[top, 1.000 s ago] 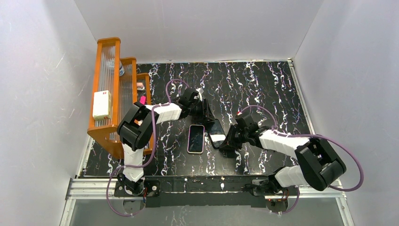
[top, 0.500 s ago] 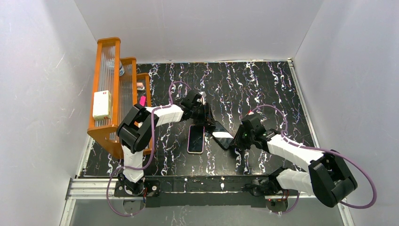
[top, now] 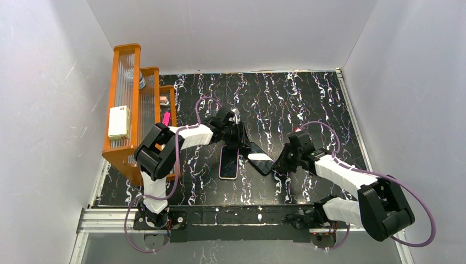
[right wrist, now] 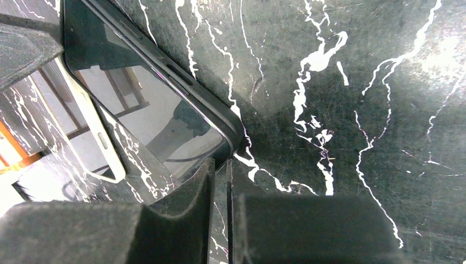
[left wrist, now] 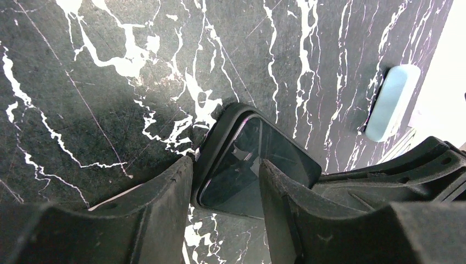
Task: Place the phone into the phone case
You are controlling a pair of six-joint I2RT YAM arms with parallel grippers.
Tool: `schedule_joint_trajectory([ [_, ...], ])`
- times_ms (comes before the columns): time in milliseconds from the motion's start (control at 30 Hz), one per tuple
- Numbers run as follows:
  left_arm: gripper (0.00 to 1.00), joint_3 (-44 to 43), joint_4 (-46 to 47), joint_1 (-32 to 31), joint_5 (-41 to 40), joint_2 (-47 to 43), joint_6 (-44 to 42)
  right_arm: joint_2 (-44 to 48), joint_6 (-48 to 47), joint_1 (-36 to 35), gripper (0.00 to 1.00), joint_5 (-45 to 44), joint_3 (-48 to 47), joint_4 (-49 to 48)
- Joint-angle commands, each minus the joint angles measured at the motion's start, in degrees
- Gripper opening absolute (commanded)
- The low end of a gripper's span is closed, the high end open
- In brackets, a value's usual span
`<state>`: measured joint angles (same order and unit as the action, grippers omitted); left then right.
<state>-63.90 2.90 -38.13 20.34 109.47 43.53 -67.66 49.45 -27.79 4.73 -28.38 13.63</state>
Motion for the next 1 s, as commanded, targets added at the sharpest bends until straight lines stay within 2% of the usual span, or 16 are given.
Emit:
schedule_joint_trajectory([
  [0,0.45,2.92,-4.78,-5.03,7.93,-0.93,3.02,0.10,-1.89,1.37,0.15,-2.61,-0.79,-5.32],
  [267,0.44,4.58,-1.65,-7.50,9.61,-0.86,6.35,1.67,4.83,4.39,0.13,6.89,5.13,-15.45],
  [467,0.43,6.09,0.44,-8.66,10.26,-2.22,8.65,2.34,2.05,9.86,0.12,6.93,3.11,-13.74],
  [700,0.43,6.33,1.44,-8.89,10.58,-2.75,9.13,3.06,0.65,11.16,0.13,8.33,2.81,-11.33],
  [867,0.43,6.87,2.49,-9.75,10.95,-2.52,10.25,4.10,2.83,11.10,0.13,11.58,4.29,-10.11],
  [967,0.43,7.93,4.03,-10.96,11.15,-2.31,11.59,6.91,7.34,11.15,0.11,14.65,6.49,-9.83],
])
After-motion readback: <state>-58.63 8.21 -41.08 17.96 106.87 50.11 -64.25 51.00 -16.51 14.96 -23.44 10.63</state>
